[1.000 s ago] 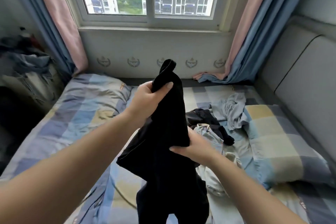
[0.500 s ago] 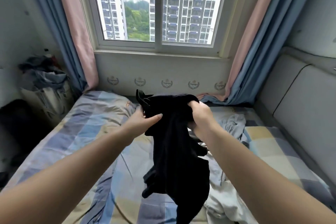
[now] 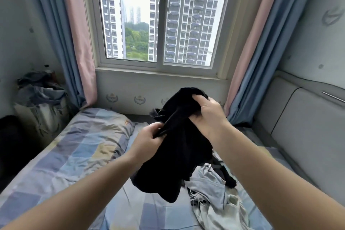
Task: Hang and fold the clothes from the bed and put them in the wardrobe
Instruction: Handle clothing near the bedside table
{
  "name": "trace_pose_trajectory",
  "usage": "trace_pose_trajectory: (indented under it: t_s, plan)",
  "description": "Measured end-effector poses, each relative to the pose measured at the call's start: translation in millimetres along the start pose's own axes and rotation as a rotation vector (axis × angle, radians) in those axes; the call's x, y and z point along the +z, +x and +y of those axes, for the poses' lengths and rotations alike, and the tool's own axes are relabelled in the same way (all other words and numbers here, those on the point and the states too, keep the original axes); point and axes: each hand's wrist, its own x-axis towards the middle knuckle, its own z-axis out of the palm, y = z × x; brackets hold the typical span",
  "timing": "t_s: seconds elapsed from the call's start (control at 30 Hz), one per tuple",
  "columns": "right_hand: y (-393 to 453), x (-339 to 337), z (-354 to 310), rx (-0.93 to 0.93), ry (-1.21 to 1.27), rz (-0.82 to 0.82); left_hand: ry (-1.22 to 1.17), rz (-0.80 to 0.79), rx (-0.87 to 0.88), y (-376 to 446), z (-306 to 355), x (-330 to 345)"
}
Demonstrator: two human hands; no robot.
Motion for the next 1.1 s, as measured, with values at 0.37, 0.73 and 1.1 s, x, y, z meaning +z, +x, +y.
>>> trace_pose_trajectory:
  t_s: [0.37,0.73,1.1]
  plan:
    - [-56.6,-35.7,-22.3,-0.228,-0.114,0.141,-0.394,-0.393,-0.149,34.0,47.6,-32.9]
    - [-139.3,-50.6,-18.4,-0.707,-1.407,0.507,-0.278,-0.783,-0.015,51.7,85.7,-21.3]
    - [-231.0,-65.3,-6.2,-0.805,-1.629,0.687,-0.588,-1.160,-0.140,-21.6,161.6,78.7]
